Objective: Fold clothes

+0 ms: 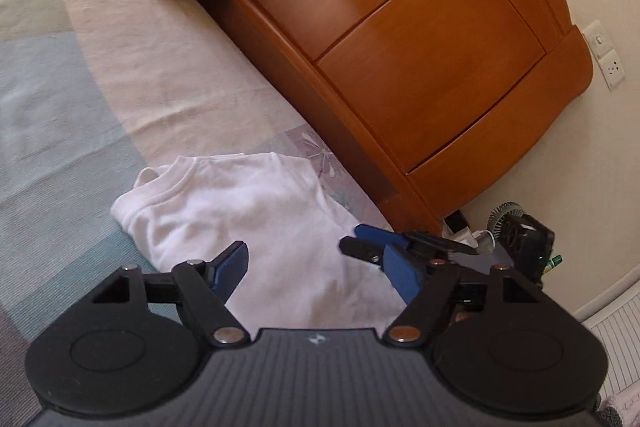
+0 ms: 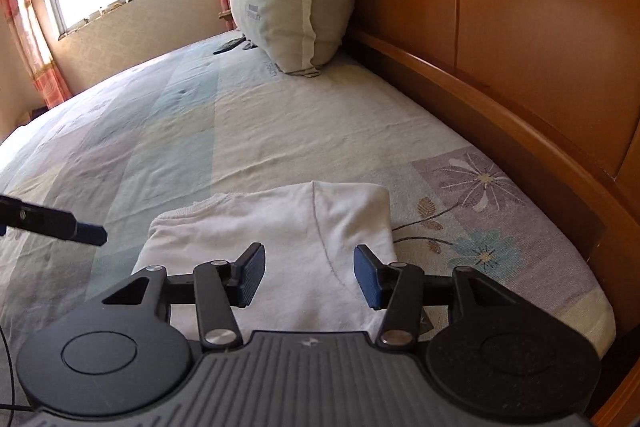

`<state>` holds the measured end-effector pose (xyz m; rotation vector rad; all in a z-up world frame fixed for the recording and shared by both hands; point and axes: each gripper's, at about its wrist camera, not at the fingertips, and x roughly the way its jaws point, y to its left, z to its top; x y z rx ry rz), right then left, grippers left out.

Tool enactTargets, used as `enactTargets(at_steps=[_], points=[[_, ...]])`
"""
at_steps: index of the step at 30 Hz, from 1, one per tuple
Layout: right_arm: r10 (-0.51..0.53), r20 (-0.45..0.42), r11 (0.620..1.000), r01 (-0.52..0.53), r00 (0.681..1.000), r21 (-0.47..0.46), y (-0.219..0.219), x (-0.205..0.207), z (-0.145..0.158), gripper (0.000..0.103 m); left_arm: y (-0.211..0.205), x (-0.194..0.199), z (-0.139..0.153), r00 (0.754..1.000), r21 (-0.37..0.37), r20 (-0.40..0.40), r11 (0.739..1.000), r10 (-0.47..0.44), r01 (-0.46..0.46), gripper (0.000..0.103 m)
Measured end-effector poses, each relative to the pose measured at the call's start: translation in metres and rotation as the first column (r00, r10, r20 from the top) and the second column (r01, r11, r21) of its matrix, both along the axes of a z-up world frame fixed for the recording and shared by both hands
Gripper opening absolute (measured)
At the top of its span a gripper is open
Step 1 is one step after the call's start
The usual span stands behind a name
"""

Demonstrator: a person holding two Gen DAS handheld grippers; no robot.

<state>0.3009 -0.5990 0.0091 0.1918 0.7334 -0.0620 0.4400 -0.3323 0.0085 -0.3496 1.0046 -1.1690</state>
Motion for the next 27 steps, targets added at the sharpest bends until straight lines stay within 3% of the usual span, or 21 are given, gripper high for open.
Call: enactTargets(at_steps=[2,4,5,8,11,14,18,20,23,25,27], points=[[-0.037,-0.057,0.999,0.037,0.998,-0.012,-0.003,0.006,-0.024,0.056,-0.022,-0.002,-0.02,1.0,0.062,-0.013,0.998,-0.016,0.017,0.075],[-0.053,-0.012,0.998,0.053,0.999,0.042,-0.013,-0.002,-0.035,0.058,-0.025,-0.005,-0.048,0.999,0.134,-0.047,0.991,0.001,0.005,0.072],[-0.059,-0.013,0.997,0.06,0.998,0.058,-0.016,-0.004,-0.033,0.058,-0.021,-0.007,-0.054,0.999,0.13,-0.053,0.992,0.013,-0.006,0.07],[-0.078,-0.02,0.996,0.079,0.997,0.047,-0.009,-0.011,-0.018,0.059,-0.004,-0.006,-0.038,0.997,0.113,-0.073,0.993,0.035,-0.027,0.071],[-0.013,0.017,1.0,0.013,1.0,0.02,0.014,-0.022,-0.001,0.065,0.013,-0.005,-0.017,0.998,0.095,0.003,0.994,0.063,-0.063,0.077],[0.055,0.039,0.998,-0.056,0.998,0.032,0.04,-0.032,0.006,0.068,0.025,0.003,-0.019,0.989,0.127,0.019,0.98,0.149,-0.15,0.078],[0.136,0.038,0.989,-0.139,0.99,0.06,0.076,-0.045,-0.001,0.068,0.031,0.02,-0.048,0.963,0.189,-0.101,0.955,0.251,-0.229,0.079],[0.15,0.029,0.986,-0.152,0.988,0.066,0.089,-0.052,-0.007,0.068,0.026,0.029,-0.062,0.952,0.191,-0.158,0.954,0.261,-0.23,0.079],[0.133,0.004,0.985,-0.133,0.991,0.112,0.098,-0.063,-0.02,0.07,0.018,0.046,-0.06,0.938,0.125,-0.17,0.951,0.302,-0.284,0.08],[0.117,-0.019,0.981,-0.113,0.993,0.156,0.099,-0.07,-0.029,0.071,0.015,0.054,-0.045,0.935,0.076,-0.13,0.944,0.329,-0.322,0.08],[0.111,-0.051,0.982,-0.101,0.993,0.157,0.1,-0.077,-0.037,0.071,0.015,0.056,-0.021,0.937,0.046,-0.037,0.937,0.347,-0.345,0.08]])
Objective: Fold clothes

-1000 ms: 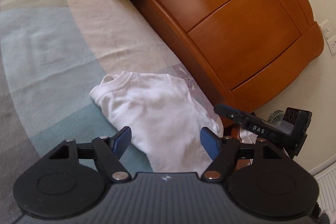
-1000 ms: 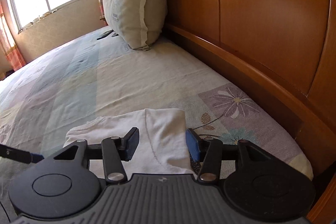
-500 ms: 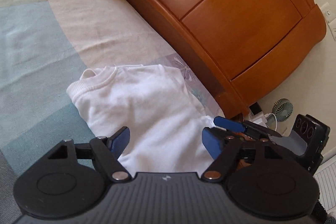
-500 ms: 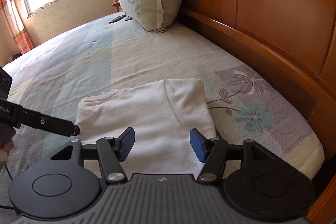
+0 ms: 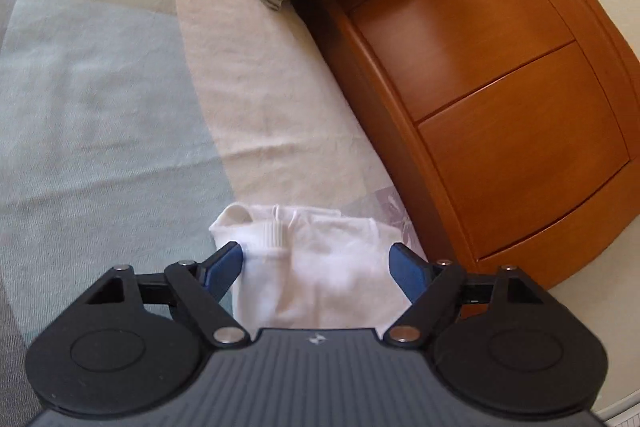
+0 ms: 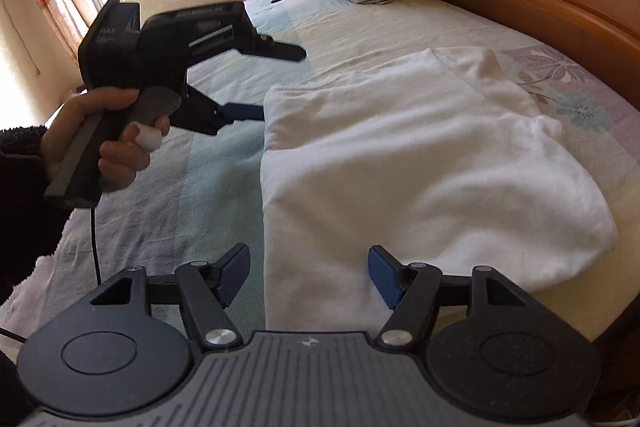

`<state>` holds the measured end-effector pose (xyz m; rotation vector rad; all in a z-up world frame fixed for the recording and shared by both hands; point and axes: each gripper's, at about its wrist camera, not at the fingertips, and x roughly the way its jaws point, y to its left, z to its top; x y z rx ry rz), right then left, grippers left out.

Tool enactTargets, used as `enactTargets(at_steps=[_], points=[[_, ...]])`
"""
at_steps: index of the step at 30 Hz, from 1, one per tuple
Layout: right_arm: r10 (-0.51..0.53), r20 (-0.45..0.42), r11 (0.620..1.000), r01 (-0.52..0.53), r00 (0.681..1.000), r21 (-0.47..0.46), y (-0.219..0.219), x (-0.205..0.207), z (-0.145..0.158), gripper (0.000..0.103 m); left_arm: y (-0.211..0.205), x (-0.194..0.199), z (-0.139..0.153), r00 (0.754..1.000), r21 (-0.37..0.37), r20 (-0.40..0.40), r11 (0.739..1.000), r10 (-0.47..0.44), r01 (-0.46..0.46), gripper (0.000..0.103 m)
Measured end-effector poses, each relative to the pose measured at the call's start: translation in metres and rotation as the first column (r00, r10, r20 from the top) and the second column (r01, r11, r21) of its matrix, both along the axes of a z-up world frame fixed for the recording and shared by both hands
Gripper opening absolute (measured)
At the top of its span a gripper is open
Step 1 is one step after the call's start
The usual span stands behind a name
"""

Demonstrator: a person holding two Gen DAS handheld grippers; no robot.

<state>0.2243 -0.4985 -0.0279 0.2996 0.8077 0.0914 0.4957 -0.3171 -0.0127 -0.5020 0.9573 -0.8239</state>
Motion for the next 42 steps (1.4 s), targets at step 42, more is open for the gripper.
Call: enactTargets(at_steps=[42], points=[[-0.239,0.008,0.916,0.229,0.971,-0.328,-0.056,0.012,0.009,0.099,0.074,-0.114,0.011,0.95,0.551,0.256,0.834,-0.177,0.007,0.091]])
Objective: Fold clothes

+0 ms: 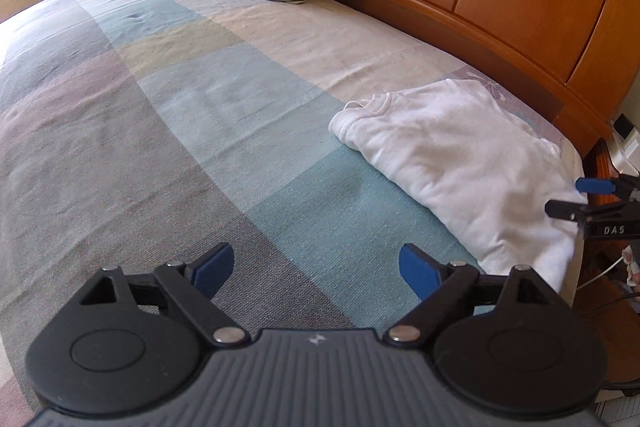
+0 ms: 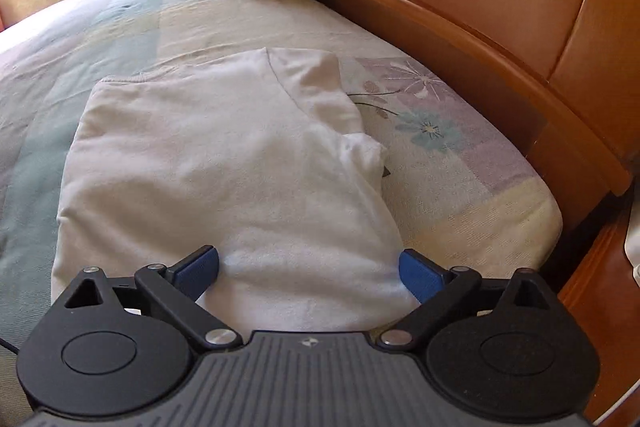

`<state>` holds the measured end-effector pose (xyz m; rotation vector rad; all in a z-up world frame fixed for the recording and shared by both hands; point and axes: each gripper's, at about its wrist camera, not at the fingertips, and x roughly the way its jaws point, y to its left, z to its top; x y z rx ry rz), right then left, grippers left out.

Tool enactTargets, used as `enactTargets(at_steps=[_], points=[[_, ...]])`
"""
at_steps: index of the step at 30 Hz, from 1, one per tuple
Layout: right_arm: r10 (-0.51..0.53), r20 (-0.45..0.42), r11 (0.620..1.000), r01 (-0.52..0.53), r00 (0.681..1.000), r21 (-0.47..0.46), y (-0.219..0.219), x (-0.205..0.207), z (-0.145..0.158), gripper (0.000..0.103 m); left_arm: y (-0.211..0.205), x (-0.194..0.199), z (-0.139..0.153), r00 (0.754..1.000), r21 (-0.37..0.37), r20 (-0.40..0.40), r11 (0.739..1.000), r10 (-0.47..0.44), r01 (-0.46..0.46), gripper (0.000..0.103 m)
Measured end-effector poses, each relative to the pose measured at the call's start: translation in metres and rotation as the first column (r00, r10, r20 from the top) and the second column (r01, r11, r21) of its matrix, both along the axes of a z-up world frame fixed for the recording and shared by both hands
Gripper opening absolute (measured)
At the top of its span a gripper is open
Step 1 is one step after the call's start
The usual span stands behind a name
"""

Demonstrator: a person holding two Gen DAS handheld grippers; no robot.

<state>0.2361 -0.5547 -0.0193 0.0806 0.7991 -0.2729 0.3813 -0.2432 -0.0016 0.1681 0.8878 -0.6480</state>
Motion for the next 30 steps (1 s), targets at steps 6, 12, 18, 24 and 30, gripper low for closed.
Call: enactTargets(at_steps=[6,12,18,24,30], points=[[0.069,0.191,0.997,-0.076,0.979,0.03,0.007,0.051,0.037,0.102,0.009,-0.006,-0.002,0.999,0.097,0.029,0.995,0.019,-0.022,0.091],[0.109,0.066,0.989,-0.115,0.992,0.097,0.002,0.138,-0.006,0.103,0.027,-0.011,-0.003,0.996,0.089,0.04,0.993,0.081,-0.084,0.091],[0.123,0.051,0.991,-0.126,0.991,0.052,0.007,0.146,-0.015,0.103,0.061,-0.025,-0.006,0.982,0.079,0.041,0.979,0.183,-0.186,0.091],[0.099,-0.003,0.994,-0.099,0.995,0.044,0.01,0.155,-0.008,0.103,0.093,-0.037,0.003,0.965,0.04,0.091,0.967,0.248,-0.252,0.091],[0.046,0.015,0.998,-0.047,0.999,0.035,0.058,0.107,0.023,0.103,0.123,-0.051,0.015,0.94,-0.004,0.211,0.962,0.268,-0.273,0.1]])
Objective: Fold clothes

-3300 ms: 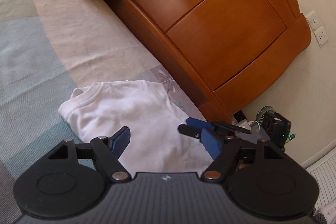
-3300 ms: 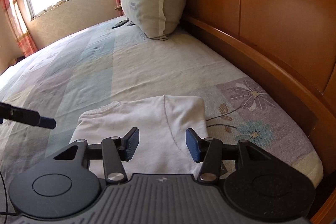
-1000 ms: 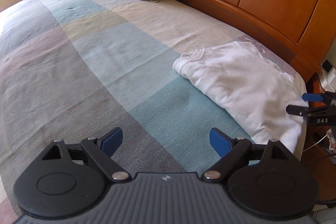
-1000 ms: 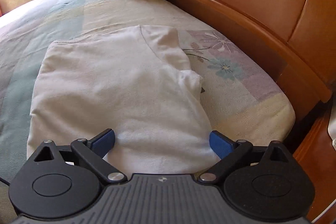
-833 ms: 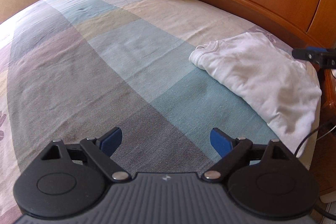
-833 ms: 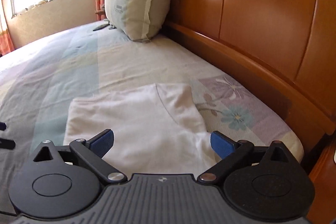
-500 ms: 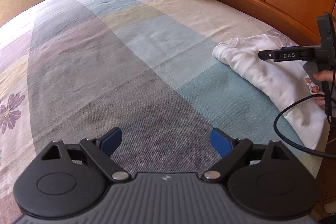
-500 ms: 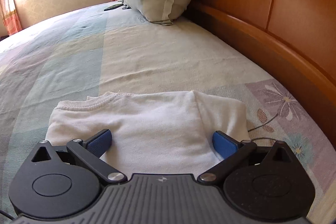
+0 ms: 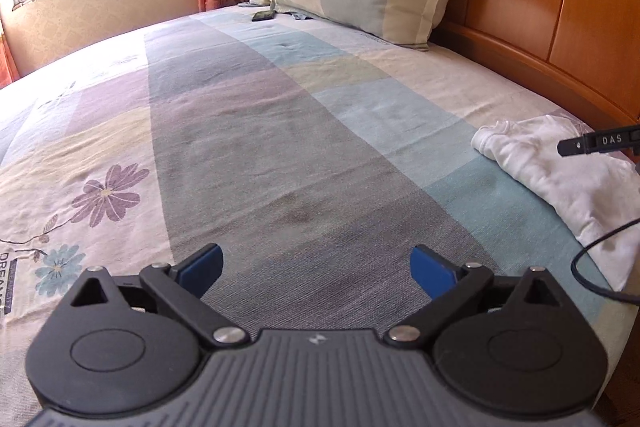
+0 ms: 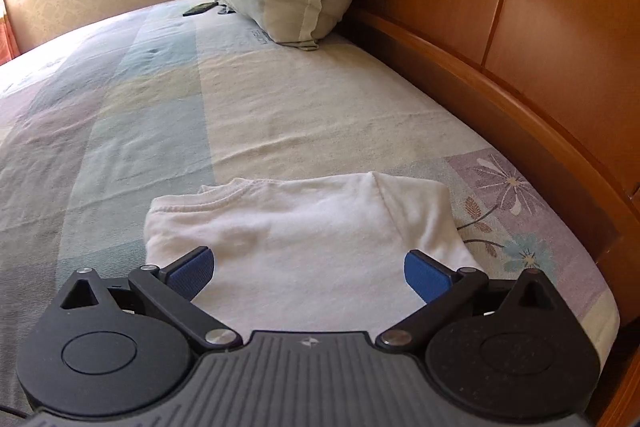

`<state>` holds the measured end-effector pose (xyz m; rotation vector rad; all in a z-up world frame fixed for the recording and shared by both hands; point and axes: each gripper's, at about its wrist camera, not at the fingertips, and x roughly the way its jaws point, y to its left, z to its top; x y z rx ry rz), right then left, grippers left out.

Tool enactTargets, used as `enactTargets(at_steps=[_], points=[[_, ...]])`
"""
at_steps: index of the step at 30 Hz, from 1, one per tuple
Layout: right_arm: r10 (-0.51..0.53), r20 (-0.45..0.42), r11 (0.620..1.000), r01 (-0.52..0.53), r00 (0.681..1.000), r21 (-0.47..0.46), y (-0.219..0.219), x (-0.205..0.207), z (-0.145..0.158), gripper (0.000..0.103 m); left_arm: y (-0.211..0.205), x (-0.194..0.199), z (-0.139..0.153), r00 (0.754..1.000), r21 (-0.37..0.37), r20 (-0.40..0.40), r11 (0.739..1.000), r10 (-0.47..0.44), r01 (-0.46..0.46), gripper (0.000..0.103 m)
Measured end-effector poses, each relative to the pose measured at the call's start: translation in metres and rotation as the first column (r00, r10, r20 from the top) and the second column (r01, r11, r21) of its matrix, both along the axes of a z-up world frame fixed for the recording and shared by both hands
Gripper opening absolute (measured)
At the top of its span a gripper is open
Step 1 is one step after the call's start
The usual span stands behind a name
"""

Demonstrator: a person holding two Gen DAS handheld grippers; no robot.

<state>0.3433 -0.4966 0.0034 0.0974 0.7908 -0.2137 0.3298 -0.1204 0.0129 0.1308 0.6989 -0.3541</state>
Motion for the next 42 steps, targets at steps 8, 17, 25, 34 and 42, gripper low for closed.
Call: enactTargets(at_steps=[8,17,25,34,42], points=[[-0.04,-0.065,0.999,0.041,0.997,0.019,0.072,-0.047,0.009,0.103,0.027,-0.001,0.007,0.977,-0.017,0.023,0.977,-0.21,0.211,0.1],[-0.182,-0.075,0.981,0.186,0.98,0.055,0.14,-0.121,0.025,0.103,0.023,-0.016,0.019,0.921,-0.018,0.006,0.92,-0.39,0.39,0.1],[-0.296,-0.082,0.953,0.301,0.951,0.044,0.156,-0.157,0.033,0.103,0.003,-0.032,0.032,0.866,-0.043,0.024,0.865,-0.499,0.5,0.1],[-0.341,-0.047,0.933,0.344,0.939,0.105,0.147,-0.182,0.037,0.103,-0.025,-0.038,0.05,0.812,-0.144,0.014,0.802,-0.584,0.579,0.102],[-0.321,-0.042,0.939,0.324,0.946,0.116,0.129,-0.189,0.037,0.103,-0.071,-0.039,0.056,0.827,-0.116,-0.002,0.821,-0.563,0.559,0.102]])
